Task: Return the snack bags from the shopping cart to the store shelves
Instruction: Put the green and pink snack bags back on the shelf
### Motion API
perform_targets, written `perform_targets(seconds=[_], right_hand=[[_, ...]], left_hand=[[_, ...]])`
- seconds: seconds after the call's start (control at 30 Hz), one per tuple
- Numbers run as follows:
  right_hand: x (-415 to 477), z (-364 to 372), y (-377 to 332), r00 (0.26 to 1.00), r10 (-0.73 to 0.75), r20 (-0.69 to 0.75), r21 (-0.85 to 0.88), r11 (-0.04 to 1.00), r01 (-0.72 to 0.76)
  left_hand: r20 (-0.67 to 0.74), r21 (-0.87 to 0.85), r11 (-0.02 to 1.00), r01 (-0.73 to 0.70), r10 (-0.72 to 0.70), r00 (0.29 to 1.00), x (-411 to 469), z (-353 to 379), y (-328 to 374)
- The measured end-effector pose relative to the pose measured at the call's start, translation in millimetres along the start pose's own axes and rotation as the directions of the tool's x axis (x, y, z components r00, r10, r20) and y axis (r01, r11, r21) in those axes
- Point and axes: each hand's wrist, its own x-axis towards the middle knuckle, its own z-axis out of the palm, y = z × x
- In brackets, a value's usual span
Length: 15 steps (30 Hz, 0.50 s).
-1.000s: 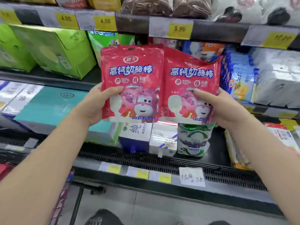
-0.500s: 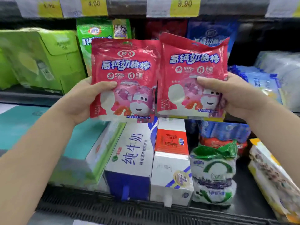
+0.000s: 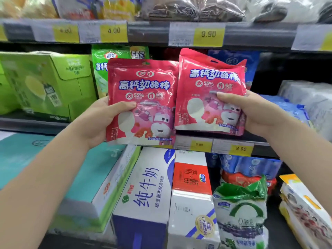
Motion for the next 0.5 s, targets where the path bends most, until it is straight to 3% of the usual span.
perform_targets(seconds=[0.33,0.5], right_hand=[[45,-9,11,0.999,0.017,-0.037,-0.055,0.998,-0.019],[89,1,23,0.99,-0.034,-0.133,-0.042,0.999,0.028]], left_hand=[[-0.043,0.041,0.999,-0.014,0.016,0.999,3,-9,1],[-0.031,0.054,0.998,-0.017,0.019,0.999,2,-18,0]])
